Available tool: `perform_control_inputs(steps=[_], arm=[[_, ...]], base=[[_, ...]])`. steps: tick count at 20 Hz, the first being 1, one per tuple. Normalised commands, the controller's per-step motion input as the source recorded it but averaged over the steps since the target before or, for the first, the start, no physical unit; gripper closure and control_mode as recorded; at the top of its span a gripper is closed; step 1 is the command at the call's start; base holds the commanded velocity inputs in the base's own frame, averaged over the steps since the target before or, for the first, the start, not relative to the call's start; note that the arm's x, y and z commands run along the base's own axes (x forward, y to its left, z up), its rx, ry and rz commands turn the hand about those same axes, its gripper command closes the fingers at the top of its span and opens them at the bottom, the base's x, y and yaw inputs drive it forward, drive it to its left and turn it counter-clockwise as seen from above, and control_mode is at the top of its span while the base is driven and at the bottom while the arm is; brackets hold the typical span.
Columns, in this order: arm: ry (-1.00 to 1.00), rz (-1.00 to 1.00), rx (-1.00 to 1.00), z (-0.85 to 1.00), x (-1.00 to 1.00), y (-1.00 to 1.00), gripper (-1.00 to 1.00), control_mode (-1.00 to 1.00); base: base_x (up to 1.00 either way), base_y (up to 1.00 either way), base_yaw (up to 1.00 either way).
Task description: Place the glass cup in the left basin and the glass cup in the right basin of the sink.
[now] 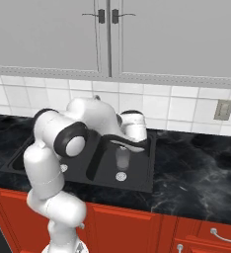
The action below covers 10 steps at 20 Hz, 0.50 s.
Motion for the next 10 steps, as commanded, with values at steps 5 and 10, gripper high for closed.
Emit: perform_control_inputs(steps=[5, 10], arm=[[-0.03, 0.43, -0.48, 0.56, -0.27, 0.23, -1.0, -1.0], [-0.03, 0.41, -0.53, 0.45, -0.37, 0.3, -1.0, -1.0]], base=[[0.0, 0.0, 0.0], [0.0, 0.0, 0.0]])
